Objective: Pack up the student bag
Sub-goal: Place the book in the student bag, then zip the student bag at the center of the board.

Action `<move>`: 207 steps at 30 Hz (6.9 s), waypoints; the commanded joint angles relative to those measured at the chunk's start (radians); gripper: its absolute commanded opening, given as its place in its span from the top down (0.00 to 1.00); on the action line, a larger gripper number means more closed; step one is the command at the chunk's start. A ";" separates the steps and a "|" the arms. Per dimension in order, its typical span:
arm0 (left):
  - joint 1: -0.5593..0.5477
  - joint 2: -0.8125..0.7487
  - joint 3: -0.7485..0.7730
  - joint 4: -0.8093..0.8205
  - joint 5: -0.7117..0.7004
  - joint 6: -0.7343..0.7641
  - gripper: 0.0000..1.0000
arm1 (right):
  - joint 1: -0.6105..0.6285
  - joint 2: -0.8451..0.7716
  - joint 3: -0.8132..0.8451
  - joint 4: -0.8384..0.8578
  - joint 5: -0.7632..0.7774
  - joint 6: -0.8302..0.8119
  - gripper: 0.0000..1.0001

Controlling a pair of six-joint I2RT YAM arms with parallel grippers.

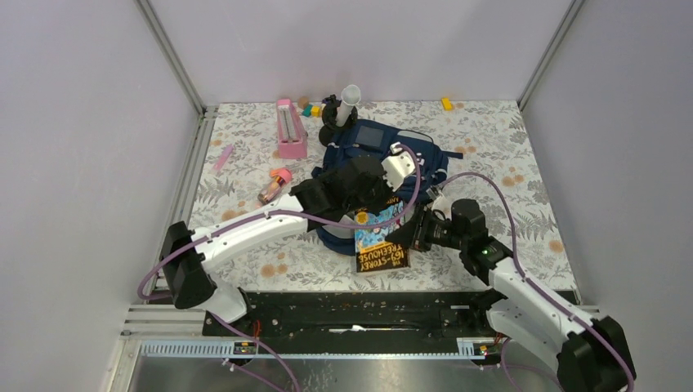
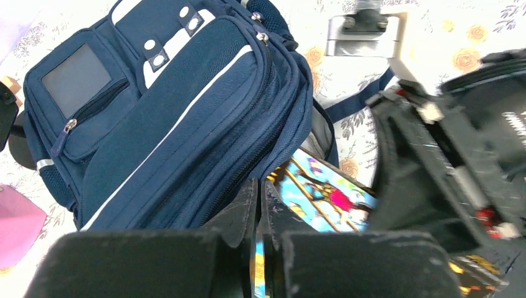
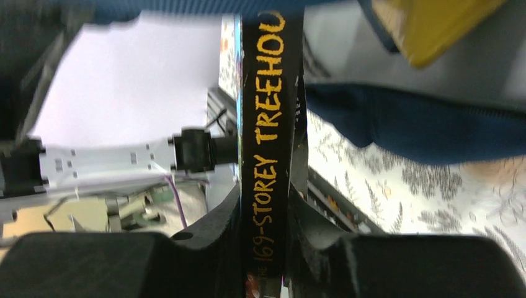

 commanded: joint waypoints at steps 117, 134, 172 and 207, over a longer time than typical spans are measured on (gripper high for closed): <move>0.030 -0.073 -0.044 0.136 0.031 -0.072 1.00 | 0.271 0.262 -0.145 0.482 0.991 -0.131 0.81; 0.119 -0.175 -0.094 0.044 0.016 -0.029 1.00 | -0.151 0.021 0.104 -0.288 0.699 -0.530 0.26; 0.184 -0.354 -0.227 -0.004 0.017 -0.026 1.00 | 0.052 0.492 -0.078 0.635 0.836 -0.519 0.40; 0.186 -0.332 -0.219 -0.008 0.049 -0.034 1.00 | 0.096 0.431 -0.079 0.569 0.915 -0.490 0.50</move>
